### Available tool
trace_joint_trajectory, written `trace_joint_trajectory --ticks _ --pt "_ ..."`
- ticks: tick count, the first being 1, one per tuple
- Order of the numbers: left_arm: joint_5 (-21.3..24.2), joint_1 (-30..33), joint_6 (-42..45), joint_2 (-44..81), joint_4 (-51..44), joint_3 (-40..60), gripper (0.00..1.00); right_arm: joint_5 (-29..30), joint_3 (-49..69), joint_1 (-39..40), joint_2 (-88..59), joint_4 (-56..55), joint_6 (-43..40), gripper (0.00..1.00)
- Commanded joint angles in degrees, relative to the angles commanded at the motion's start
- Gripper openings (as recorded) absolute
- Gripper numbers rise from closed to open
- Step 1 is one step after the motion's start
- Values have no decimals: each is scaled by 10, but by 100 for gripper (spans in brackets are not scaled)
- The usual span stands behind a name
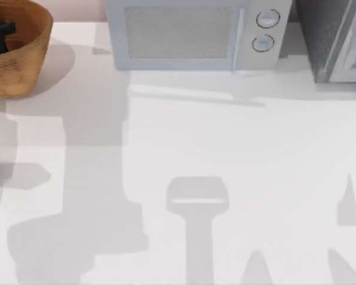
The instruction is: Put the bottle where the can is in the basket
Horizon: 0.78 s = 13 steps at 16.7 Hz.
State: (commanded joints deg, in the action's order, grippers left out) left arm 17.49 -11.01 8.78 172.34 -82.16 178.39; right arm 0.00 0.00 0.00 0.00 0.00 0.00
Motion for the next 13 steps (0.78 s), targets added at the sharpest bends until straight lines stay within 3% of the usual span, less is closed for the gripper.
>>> trace_joint_trajectory --ticks 4,13 --pt "0 0 0 0 0 0 2 0 0 0 0 0 0 100" --pt "3 4 -1 -24 -2 1 0 0 0 0 0 0 0 100"
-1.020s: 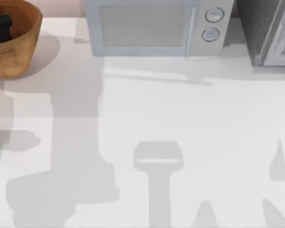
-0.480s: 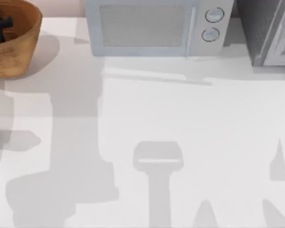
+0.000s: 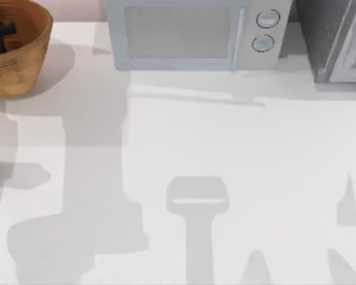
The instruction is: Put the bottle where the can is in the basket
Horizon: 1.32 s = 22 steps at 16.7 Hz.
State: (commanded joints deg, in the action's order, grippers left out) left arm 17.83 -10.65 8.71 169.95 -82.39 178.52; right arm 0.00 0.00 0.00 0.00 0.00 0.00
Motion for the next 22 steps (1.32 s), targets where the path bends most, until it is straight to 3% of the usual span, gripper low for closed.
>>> trace_joint_trajectory --ticks 5,10,15,22 --pt "-8 0 -9 -36 10 -54 0 0 0 0 0 0 0 100" --pt "-33 9 -23 -199 81 -231 0 0 0 0 0 0 0 100" --pt "-64 26 -36 -464 210 -493 0 0 0 0 0 0 0 100" --pt "-111 55 -54 -908 428 -944 0 0 0 0 0 0 0 100"
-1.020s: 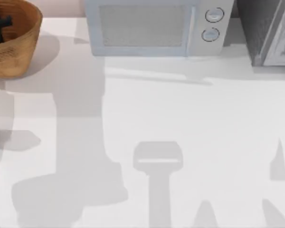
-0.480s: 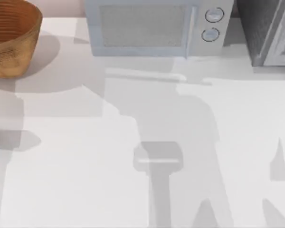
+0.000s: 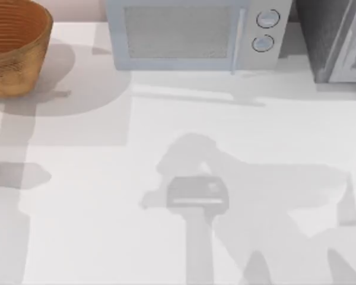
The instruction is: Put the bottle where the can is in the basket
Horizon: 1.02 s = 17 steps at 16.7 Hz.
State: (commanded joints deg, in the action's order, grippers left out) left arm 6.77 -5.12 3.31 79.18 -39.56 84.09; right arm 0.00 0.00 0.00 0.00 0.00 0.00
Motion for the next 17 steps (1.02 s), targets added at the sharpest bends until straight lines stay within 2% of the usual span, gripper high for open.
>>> trace_joint_trajectory --ticks 6,10,14,17 --pt "-34 24 -15 -369 183 -391 0 0 0 0 0 0 0 100" --pt "-51 37 -24 -574 286 -611 0 0 0 0 0 0 0 100" --pt "-62 47 -30 -721 360 -768 0 0 0 0 0 0 0 100" --pt "-67 51 -33 -781 390 -830 0 0 0 0 0 0 0 100"
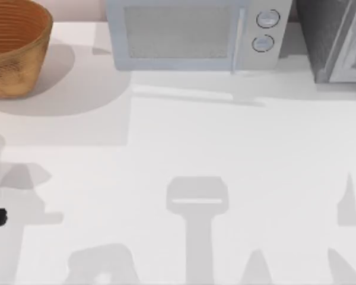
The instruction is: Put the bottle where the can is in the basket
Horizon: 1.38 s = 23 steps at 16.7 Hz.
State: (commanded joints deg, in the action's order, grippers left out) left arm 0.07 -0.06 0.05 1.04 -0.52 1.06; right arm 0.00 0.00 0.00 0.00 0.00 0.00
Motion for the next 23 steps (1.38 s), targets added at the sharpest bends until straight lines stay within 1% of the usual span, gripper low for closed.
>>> trace_joint_trajectory --ticks 8,12,14,17,20,23 --pt "-1 -1 1 -8 4 -11 0 0 0 0 0 0 0 100" --pt "16 4 1 43 12 -4 0 0 0 0 0 0 0 100" --pt "36 11 2 93 30 11 0 0 0 0 0 0 0 100" --pt "81 27 7 192 79 55 0 0 0 0 0 0 0 100" --pt "140 49 12 312 147 117 0 0 0 0 0 0 0 100" --pt "208 74 16 451 228 189 0 0 0 0 0 0 0 100"
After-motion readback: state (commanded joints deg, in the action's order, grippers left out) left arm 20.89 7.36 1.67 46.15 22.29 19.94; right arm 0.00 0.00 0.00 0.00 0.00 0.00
